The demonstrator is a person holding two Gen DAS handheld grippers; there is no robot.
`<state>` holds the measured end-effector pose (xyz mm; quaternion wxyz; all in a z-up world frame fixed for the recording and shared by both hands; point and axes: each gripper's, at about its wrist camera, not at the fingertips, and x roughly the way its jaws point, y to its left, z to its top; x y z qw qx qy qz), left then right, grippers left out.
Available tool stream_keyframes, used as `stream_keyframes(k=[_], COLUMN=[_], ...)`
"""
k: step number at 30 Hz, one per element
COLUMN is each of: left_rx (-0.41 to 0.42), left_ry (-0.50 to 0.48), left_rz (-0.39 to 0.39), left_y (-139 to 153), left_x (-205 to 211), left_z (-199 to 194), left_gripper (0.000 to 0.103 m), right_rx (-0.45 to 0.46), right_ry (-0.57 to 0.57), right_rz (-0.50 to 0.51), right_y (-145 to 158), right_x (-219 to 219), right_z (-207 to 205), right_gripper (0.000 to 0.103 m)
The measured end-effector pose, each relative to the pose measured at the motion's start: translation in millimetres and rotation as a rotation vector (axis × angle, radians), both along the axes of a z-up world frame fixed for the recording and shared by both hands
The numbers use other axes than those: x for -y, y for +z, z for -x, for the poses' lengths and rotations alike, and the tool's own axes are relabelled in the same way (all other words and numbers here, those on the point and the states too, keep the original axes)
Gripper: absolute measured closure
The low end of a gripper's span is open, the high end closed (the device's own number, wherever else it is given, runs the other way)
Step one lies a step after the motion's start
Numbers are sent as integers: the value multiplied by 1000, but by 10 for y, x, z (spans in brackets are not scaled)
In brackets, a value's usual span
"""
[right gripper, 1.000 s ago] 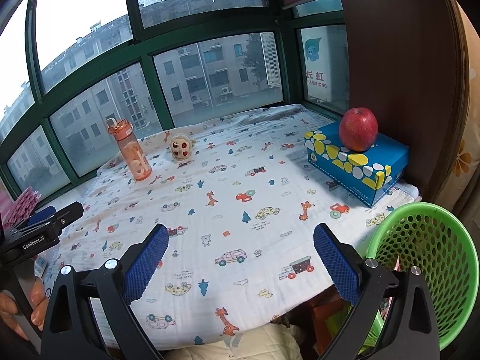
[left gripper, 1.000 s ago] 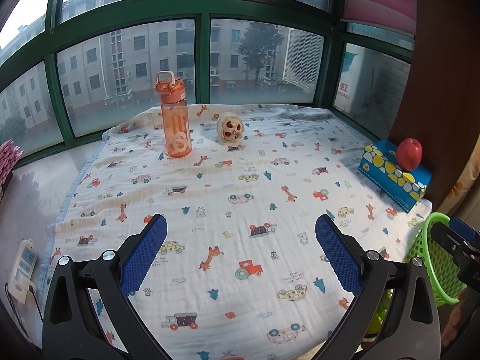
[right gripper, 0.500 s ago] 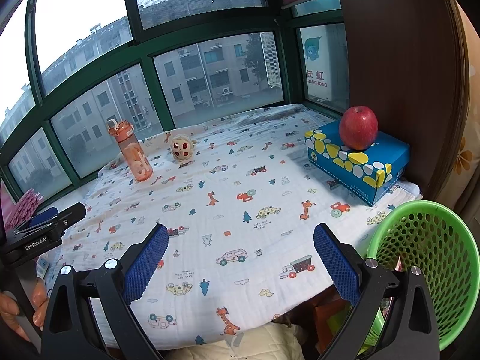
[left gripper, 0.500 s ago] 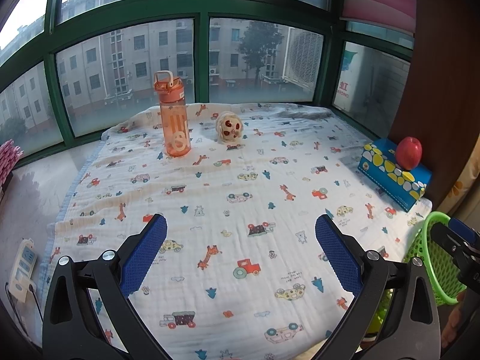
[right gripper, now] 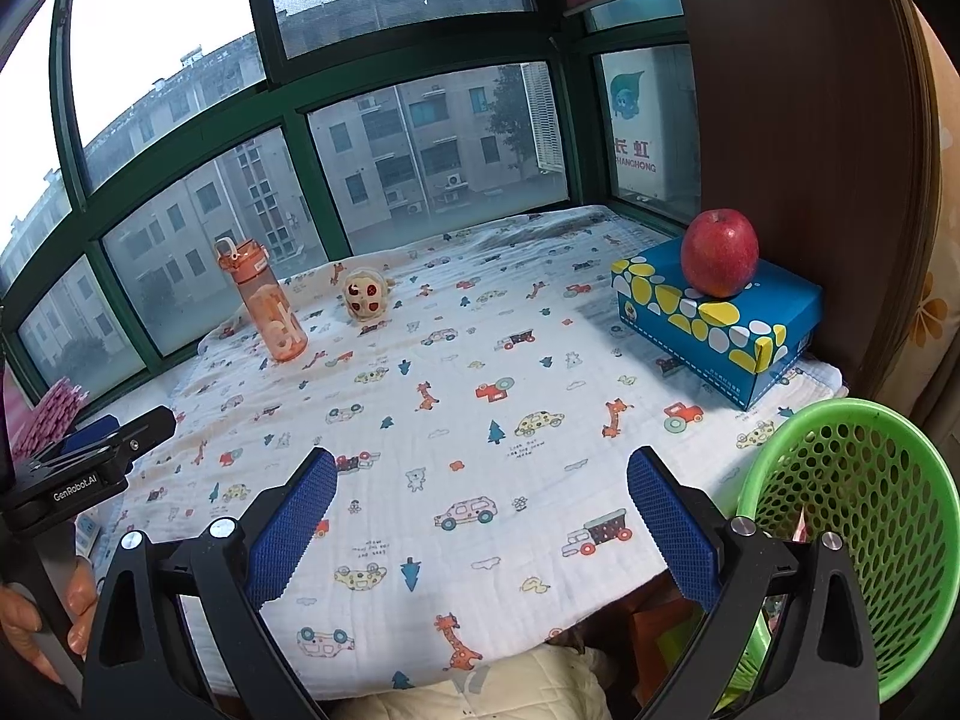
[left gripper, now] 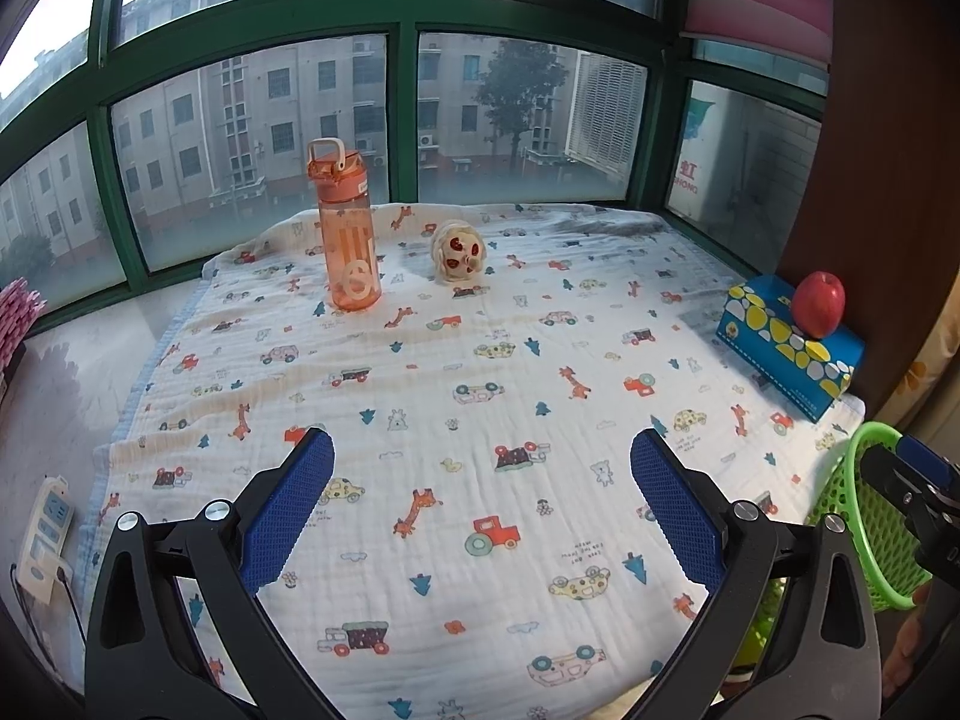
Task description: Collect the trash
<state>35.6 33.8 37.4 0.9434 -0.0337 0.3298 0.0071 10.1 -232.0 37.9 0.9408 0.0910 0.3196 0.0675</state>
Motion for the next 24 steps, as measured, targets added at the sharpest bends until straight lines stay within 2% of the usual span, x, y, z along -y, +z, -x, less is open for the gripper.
stream_keyframes(k=[24], left_rx=[-11], left_ry=[6], left_rz=[8], left_y=[-71], left_x=[-34], left_z=[6], left_gripper=[5], right_rx=[-3], right_ry=[2], right_rz=[-3], right_y=[-24], right_x=[-24], right_z=[2], right_gripper=[9])
